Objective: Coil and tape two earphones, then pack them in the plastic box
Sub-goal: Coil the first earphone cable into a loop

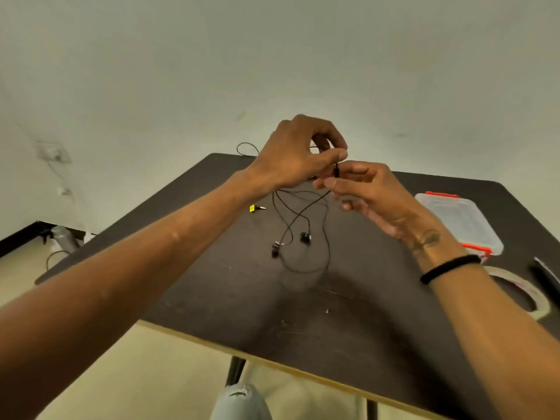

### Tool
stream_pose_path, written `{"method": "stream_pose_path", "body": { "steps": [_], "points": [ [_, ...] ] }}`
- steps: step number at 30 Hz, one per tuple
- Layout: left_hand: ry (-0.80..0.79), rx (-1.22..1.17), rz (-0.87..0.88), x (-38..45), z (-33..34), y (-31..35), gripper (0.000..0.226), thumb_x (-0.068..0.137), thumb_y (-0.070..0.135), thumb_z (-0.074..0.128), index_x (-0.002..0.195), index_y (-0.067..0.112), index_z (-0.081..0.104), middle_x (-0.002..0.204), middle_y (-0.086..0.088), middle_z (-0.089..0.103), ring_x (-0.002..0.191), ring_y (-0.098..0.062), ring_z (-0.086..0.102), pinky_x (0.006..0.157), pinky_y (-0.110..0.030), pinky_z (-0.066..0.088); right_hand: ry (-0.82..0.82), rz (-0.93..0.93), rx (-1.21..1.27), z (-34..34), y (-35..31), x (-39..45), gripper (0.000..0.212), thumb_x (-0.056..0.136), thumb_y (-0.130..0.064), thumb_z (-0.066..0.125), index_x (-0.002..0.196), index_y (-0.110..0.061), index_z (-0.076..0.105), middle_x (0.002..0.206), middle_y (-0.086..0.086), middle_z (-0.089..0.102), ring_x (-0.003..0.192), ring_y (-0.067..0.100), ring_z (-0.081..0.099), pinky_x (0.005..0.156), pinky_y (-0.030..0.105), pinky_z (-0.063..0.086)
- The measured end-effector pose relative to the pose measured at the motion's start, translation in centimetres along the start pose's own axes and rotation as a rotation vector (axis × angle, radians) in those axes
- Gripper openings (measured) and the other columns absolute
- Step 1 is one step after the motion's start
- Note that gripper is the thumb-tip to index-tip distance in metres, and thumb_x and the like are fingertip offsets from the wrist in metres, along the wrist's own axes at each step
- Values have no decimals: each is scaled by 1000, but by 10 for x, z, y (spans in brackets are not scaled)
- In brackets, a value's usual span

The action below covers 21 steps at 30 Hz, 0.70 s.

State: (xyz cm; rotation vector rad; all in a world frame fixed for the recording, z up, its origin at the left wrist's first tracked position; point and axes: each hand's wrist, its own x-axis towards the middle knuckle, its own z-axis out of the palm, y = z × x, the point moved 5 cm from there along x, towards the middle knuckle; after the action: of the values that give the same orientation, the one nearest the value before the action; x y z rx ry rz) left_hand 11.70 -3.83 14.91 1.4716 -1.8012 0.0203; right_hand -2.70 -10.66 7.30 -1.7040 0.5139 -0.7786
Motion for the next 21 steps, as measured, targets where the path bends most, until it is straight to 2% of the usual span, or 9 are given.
{"method": "stream_pose_path", "body": {
  "steps": [2,4,7,10,15,19,21],
  "points": [
    [-3,34,-54,-5,-8,-2,16,90,38,76,100,26,79,77,14,72,70,9,64,58,-5,39,149,-73,-202,-4,-21,0,16,96,-15,74,111,-11,77,98,9,82,75,16,66,63,26,49],
    [-32,54,-133,-14,-13,-8,19,91,42,75,102,27,78,72,12,72,67,7,67,55,-4,38,280,-125,-258,-11,-37,-1,12,97,-11,73,108,-7,77,92,12,81,72,18,73,62,26,58],
    [-108,30,-188,-35,-14,-13,23,99,43,65,95,23,76,64,8,72,53,4,64,53,-12,43,401,-164,-410,-25,-52,-1,15,93,-11,76,108,-9,78,93,7,80,84,16,79,77,29,64],
    [-192,21,-195,-57,-14,-22,30,100,42,63,79,22,70,63,2,71,49,-3,62,56,-22,51,464,-190,-606,-35,-62,-3,13,94,-15,74,105,-16,81,98,-4,79,92,9,75,81,18,56],
    [-236,18,-293,-83,-22,-50,31,99,46,64,82,22,74,66,0,72,53,-4,65,61,-20,50,617,-176,-620,-57,-71,-4,13,93,-13,74,104,-15,81,100,-1,77,93,9,71,70,4,45],
    [-249,24,-342,-105,-25,-75,32,99,46,65,80,22,75,57,5,60,51,-6,55,63,-27,49,725,-98,-574,-82,-68,-4,16,92,-12,74,106,-10,82,103,5,78,93,13,70,75,14,48],
    [-285,5,-359,-115,-20,-87,32,100,46,62,83,23,75,57,7,57,52,-7,55,64,-28,51,735,-54,-572,-91,-63,-3,17,92,-12,74,107,-10,81,105,6,78,93,13,68,75,14,47]
  ]
}}
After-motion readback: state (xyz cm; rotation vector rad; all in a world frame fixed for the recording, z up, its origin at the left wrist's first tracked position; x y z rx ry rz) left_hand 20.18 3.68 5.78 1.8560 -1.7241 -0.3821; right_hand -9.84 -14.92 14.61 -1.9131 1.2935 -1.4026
